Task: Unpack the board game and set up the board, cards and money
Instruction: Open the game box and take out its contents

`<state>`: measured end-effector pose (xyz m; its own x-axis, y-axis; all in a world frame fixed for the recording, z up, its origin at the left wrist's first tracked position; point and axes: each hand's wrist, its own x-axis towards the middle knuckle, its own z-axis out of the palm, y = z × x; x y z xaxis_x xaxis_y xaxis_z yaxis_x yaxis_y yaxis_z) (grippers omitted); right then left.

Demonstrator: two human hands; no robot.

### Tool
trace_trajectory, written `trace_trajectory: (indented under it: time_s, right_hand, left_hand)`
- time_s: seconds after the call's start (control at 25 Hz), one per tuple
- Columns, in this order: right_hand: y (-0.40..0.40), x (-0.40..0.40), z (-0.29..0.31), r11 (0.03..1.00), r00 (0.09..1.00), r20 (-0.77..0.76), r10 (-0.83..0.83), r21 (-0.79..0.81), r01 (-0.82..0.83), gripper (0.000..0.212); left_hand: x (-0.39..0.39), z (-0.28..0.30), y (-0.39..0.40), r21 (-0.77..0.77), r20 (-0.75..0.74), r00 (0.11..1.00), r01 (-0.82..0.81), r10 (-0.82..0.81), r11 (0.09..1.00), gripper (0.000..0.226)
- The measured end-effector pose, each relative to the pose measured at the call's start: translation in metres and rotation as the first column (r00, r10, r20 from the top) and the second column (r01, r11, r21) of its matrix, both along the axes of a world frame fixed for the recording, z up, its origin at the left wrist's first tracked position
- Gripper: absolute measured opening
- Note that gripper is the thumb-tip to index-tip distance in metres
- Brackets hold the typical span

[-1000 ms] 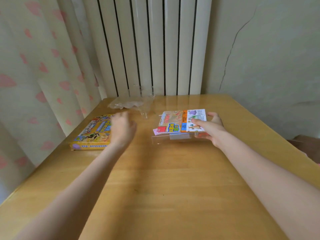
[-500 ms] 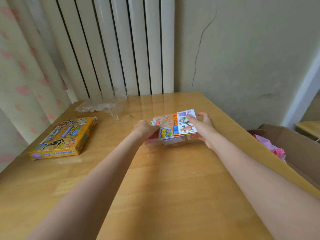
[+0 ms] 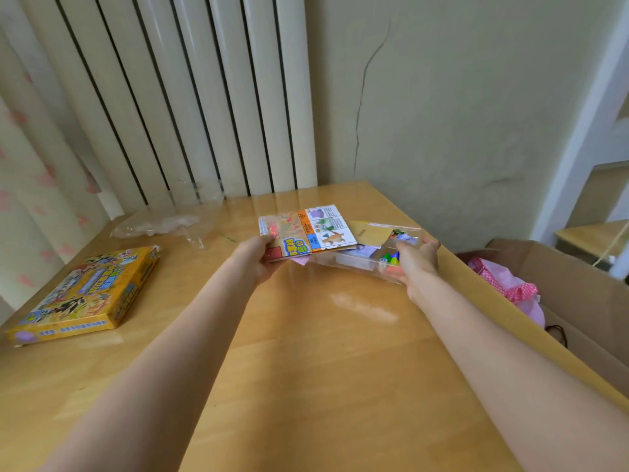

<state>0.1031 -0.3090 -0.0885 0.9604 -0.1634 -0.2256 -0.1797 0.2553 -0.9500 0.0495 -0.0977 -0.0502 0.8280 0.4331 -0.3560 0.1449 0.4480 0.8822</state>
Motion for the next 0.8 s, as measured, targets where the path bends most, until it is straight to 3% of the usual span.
trace_trajectory:
  time_s: [0.12,0.28,0.36,0.44,0.52,0.56,0.64,0.72,0.8]
  right_hand:
    - [0.004,0.0,-0.007,0.993,1.0,0.03,0.004,-0.117,-0.001,0.042]
    - [0.0,0.002,-0.007,0.885,0.999,0.05,0.011,-0.465,0.014,0.045]
    - [-0.001,0.004,-0.008,0.772,1.0,0.007,0.028,-0.636,-0.017,0.045]
    - [0.001,0.005,-0.01,0.566,0.999,-0.047,0.02,-0.823,-0.05,0.047]
    - [0.007,0.001,-0.004,0.408,0.999,0.041,0.025,-0.913,0.027,0.048]
    - [0.013,0.001,0.0,0.369,0.985,0.145,0.09,-0.924,0.103,0.046]
    - [0.03,-0.004,0.012,0.302,0.889,0.24,0.39,-0.945,0.123,0.039]
    - [0.05,-0.011,0.016,0.189,0.748,0.156,0.645,-0.981,0.042,0.033]
    - [0.059,-0.015,0.014,0.157,0.711,0.118,0.693,-0.988,0.012,0.03]
  left_hand:
    - [0.004,-0.004,-0.024,-0.028,-0.018,1.0,0.012,-0.012,1.0,0.036]
    - [0.008,-0.003,-0.031,-0.009,-0.03,1.0,0.006,-0.006,1.0,0.035]
    - [0.007,-0.002,-0.027,-0.041,-0.006,1.0,-0.023,0.023,0.999,0.034]
    - [0.002,0.001,-0.023,-0.088,0.015,0.999,-0.048,0.049,0.995,0.035]
    - [-0.002,0.001,-0.017,-0.087,0.029,0.996,-0.079,0.082,0.993,0.039]
    - [-0.004,0.0,-0.013,-0.059,0.029,0.994,-0.099,0.101,0.993,0.04]
    - [-0.008,-0.003,-0.001,0.002,0.03,0.99,-0.139,0.139,0.99,0.04]
    - [-0.015,-0.005,0.014,0.048,0.027,0.986,-0.164,0.163,0.985,0.038]
    - [-0.024,-0.006,0.034,0.056,0.037,0.979,-0.202,0.201,0.978,0.036]
